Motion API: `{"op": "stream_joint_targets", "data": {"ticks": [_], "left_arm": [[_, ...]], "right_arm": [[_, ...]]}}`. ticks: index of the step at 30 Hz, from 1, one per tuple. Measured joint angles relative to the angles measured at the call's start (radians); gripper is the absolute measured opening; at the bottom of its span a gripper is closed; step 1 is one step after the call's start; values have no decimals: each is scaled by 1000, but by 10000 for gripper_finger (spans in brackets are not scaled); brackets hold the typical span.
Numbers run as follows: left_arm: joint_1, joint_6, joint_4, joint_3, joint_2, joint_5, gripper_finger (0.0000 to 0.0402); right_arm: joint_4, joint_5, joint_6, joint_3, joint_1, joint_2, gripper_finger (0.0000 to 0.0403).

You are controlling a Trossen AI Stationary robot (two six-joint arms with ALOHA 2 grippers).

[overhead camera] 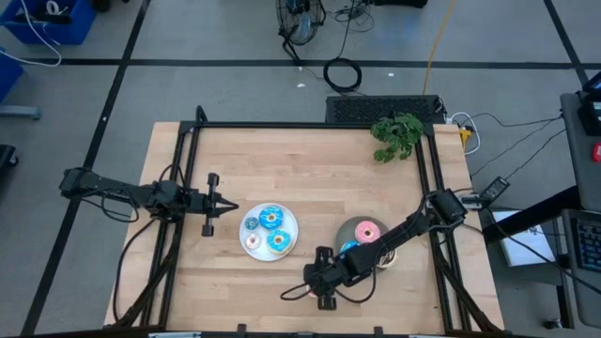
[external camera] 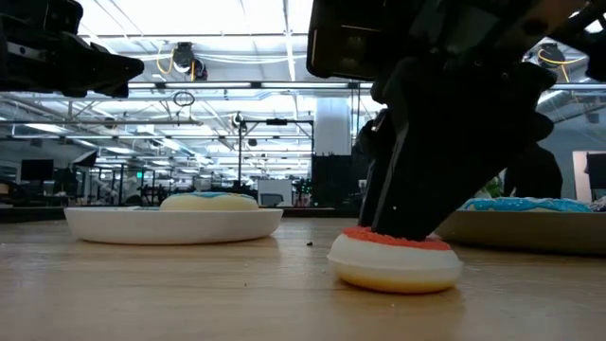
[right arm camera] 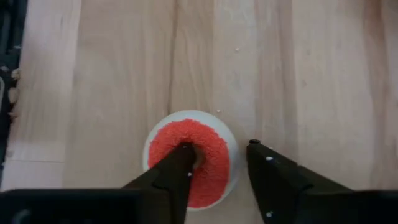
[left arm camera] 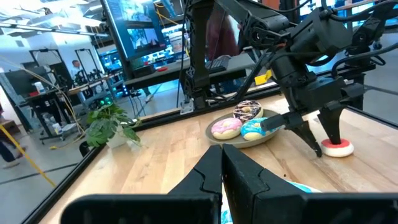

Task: Pick & Place donuts
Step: Put the small orange donut on the white plate

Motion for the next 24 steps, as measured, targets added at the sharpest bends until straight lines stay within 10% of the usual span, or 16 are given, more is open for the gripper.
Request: {"op": "stream_joint_targets", "data": {"ticks": [9, 24], "left_arm": [[0, 16, 0, 0, 0, 0, 19], [0, 9, 13, 0, 0, -1, 19]], "right_arm": [[-1, 0, -62, -1, 0, -3, 12], [41, -15, -290, 121, -144, -101, 9]]}}
